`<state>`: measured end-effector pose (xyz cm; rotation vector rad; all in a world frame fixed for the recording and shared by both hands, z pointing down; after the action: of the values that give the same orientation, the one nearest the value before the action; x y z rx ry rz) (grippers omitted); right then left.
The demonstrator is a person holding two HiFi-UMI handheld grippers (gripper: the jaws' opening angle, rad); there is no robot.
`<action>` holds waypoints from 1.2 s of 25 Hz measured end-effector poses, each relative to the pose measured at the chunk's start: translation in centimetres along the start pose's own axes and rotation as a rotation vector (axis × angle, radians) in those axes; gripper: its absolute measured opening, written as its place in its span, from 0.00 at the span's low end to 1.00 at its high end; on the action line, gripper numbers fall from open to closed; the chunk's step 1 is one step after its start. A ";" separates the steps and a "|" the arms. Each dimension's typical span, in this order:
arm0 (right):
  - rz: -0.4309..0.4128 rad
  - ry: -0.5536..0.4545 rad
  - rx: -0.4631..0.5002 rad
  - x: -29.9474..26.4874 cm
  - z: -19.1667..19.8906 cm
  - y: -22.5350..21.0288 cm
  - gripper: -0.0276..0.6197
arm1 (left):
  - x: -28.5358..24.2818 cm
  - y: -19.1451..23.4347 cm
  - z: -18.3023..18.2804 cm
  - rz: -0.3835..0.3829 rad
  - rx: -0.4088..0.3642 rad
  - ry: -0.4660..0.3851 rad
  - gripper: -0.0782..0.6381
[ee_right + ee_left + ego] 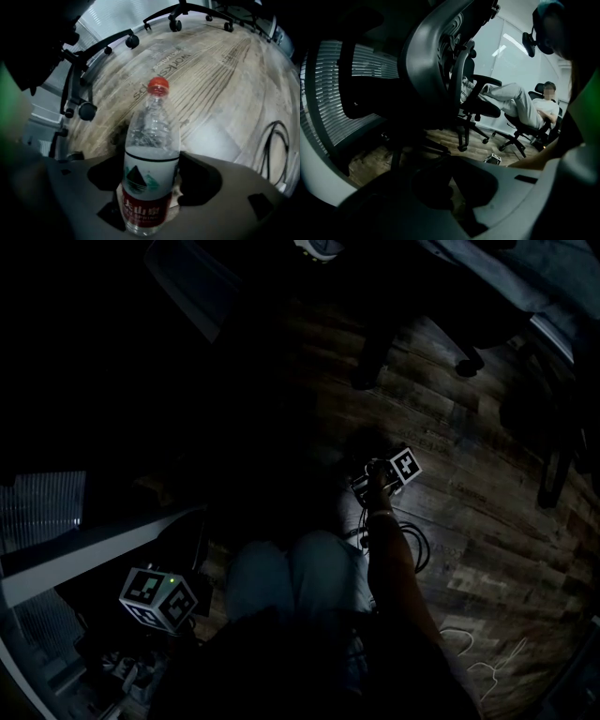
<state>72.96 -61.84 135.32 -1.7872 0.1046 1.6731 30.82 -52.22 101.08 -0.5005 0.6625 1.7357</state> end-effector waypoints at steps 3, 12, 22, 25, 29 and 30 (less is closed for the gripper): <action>0.118 -0.034 0.099 -0.9 0.5 0.2 0.57 | 0.0 1.3 0.1 -0.019 -0.013 -0.032 0.12; 0.145 0.002 0.274 -0.5 1.6 0.9 0.54 | 0.0 2.6 0.6 -0.036 0.032 -0.049 0.12; 0.007 -0.004 0.350 10.7 0.7 5.5 0.54 | 6.1 -0.8 -6.5 0.027 0.062 0.018 0.12; -0.015 0.003 0.359 15.9 0.9 7.0 0.54 | 9.3 -1.8 -9.5 0.051 0.078 0.036 0.12; -0.052 -0.003 0.400 23.6 0.7 9.5 0.54 | 13.7 -3.8 -14.1 0.080 0.084 0.063 0.12; -0.066 -0.007 0.410 25.8 0.7 10.1 0.54 | 15.1 -4.5 -15.3 0.086 0.084 0.068 0.12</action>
<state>71.89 -59.41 107.73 -1.4596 0.3548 1.4848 31.17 -50.55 79.15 -0.4799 0.8126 1.7694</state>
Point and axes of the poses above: the fingertips, and each gripper's own axes: x backward along the fingers, y to its left, z out of its underside, the point moved 10 cm from there along x, backward along the fingers, and after that the axes turned 8 degrees about -z, right-handed, at the moved point
